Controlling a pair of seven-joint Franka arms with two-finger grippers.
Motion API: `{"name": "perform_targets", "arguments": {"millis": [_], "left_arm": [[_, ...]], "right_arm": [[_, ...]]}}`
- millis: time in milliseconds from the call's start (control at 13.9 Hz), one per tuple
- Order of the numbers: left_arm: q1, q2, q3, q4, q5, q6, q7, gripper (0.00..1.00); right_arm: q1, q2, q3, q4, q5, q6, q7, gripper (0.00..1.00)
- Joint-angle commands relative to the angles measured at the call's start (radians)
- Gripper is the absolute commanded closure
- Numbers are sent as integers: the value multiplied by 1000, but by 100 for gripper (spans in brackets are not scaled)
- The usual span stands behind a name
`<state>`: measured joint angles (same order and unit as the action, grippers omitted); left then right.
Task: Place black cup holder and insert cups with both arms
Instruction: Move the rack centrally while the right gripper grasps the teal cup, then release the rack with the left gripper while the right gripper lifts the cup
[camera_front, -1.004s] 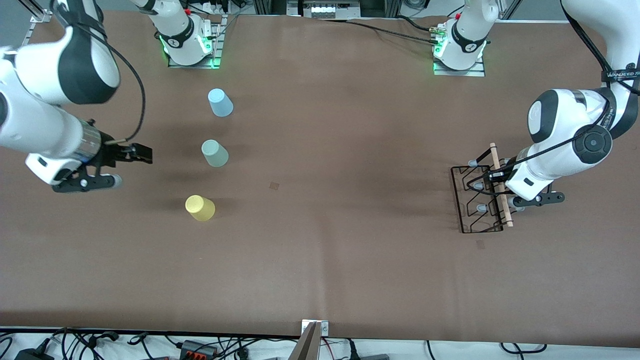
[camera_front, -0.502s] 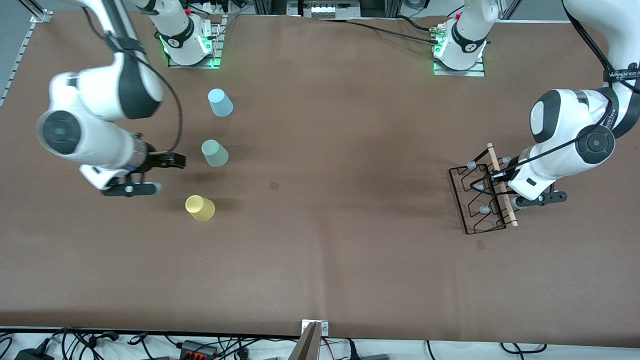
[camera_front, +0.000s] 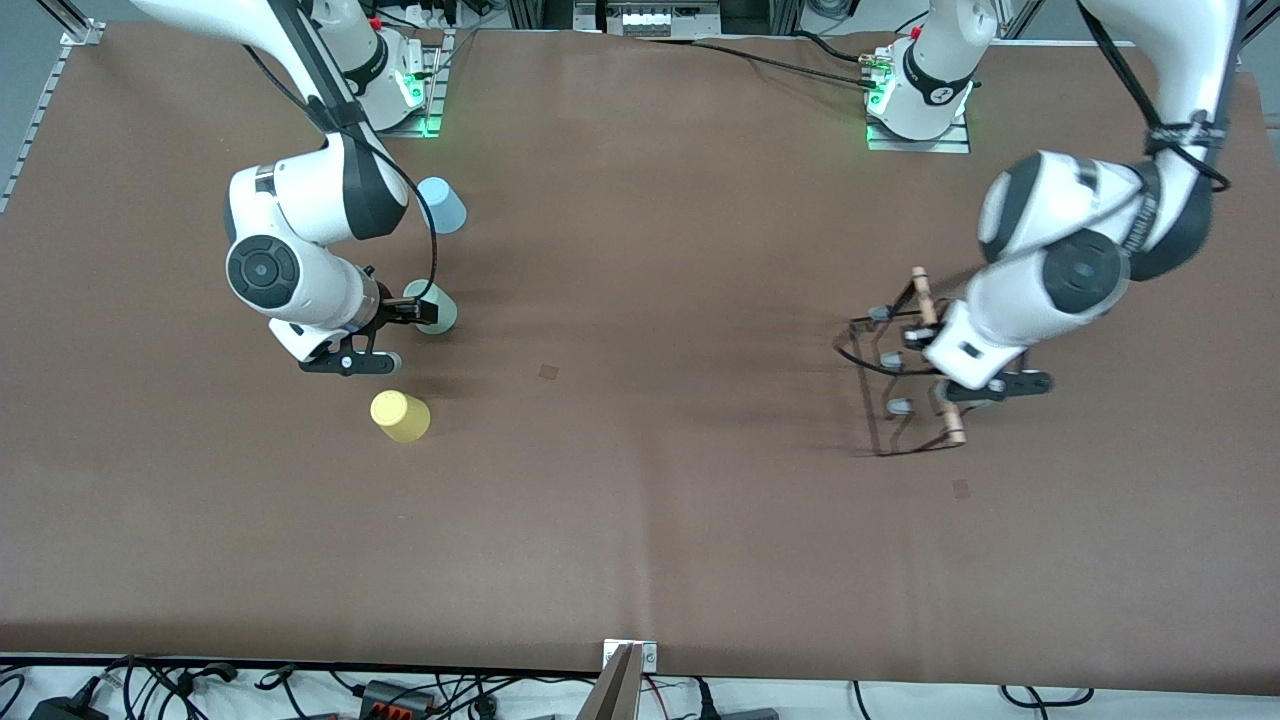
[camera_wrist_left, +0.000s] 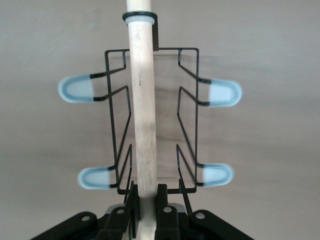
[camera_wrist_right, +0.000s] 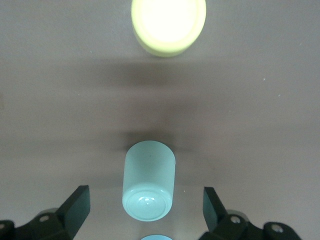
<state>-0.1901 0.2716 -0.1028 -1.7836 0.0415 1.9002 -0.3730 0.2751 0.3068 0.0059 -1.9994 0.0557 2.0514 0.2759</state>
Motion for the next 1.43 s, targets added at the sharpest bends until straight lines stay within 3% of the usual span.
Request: {"name": "perform_targets", "arguments": {"millis": [0, 287, 574, 860, 1219, 1362], "left_arm": [[-139, 27, 8, 113, 9, -43, -125, 99], [-290, 118, 9, 251, -63, -41, -282, 99], [-402, 219, 9, 349, -94, -27, -368, 99], [-474, 382, 9, 519, -94, 7, -481, 99], [-505, 417, 9, 538, -94, 49, -486, 98], [-522, 445, 9, 535, -95, 89, -494, 98]], "right_arm": [[-1, 12, 0, -25, 26, 18, 5, 0], [1, 46, 5, -30, 93, 13, 6, 0], [1, 48, 5, -65, 95, 12, 6, 0], [1, 51, 3, -93, 95, 15, 6, 0], [1, 63, 3, -99, 95, 7, 5, 0], [-1, 64, 3, -96, 93, 1, 5, 29]]}}
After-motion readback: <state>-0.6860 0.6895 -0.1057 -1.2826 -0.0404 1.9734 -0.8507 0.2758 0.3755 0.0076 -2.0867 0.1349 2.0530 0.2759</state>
